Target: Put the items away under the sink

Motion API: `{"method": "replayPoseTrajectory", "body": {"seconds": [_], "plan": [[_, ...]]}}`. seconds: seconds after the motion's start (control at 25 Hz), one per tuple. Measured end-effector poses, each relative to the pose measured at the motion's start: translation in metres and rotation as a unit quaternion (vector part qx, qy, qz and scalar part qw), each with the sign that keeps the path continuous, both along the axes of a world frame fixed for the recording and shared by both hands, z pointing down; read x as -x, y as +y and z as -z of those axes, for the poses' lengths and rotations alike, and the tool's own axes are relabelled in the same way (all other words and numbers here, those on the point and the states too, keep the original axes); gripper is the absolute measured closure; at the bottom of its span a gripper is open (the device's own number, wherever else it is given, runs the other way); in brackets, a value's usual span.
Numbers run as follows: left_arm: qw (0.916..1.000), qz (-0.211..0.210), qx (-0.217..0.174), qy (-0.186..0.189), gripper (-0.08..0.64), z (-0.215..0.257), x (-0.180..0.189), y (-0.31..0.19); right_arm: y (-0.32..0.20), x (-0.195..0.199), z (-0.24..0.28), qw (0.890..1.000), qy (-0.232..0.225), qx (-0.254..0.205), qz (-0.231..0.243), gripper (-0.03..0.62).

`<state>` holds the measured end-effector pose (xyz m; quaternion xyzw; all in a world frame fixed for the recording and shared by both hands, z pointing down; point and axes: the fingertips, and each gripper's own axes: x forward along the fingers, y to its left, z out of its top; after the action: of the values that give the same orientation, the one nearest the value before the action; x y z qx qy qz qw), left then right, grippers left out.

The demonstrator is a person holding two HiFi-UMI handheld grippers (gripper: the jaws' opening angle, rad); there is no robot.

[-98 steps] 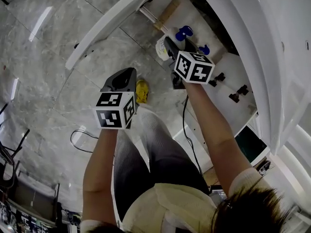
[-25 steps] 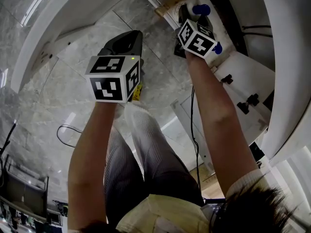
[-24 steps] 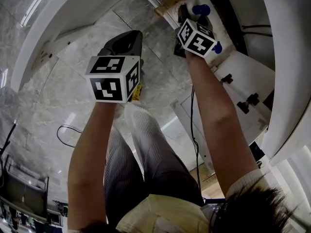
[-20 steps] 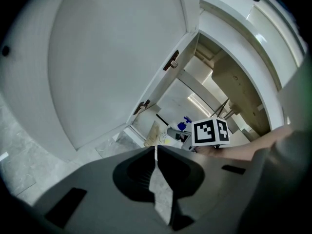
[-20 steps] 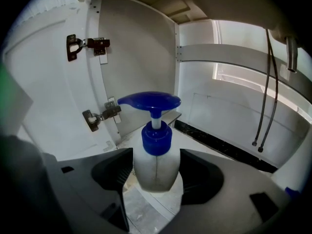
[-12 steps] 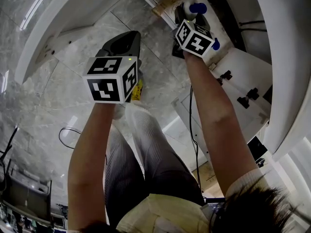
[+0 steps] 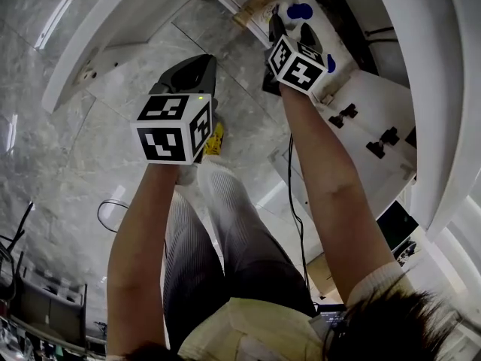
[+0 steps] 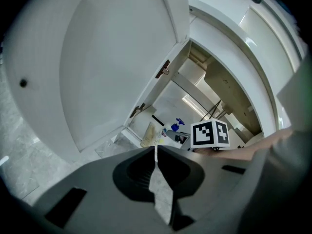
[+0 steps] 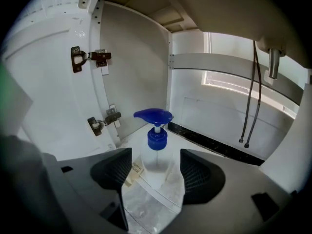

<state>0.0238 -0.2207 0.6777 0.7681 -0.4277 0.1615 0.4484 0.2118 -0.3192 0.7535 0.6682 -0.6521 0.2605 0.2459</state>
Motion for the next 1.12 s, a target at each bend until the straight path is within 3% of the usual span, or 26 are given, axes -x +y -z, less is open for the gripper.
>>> {"method": "replayPoseTrajectory", "body": {"seconds": [0.44,1.12], "plan": [[0.9999,-0.006,-0.003,-0.013,0.511,0.030,0.006,0.020,0.034,0.005,0.031,0.999,-0.029,0.001,-0.035,0.298],[0.9997,-0.010,-0.019,-0.015,0.511,0.100,0.016,0.044,0.088,0.036,0.109,0.996,-0.080,-0.006,-0.042,0.299]]}}
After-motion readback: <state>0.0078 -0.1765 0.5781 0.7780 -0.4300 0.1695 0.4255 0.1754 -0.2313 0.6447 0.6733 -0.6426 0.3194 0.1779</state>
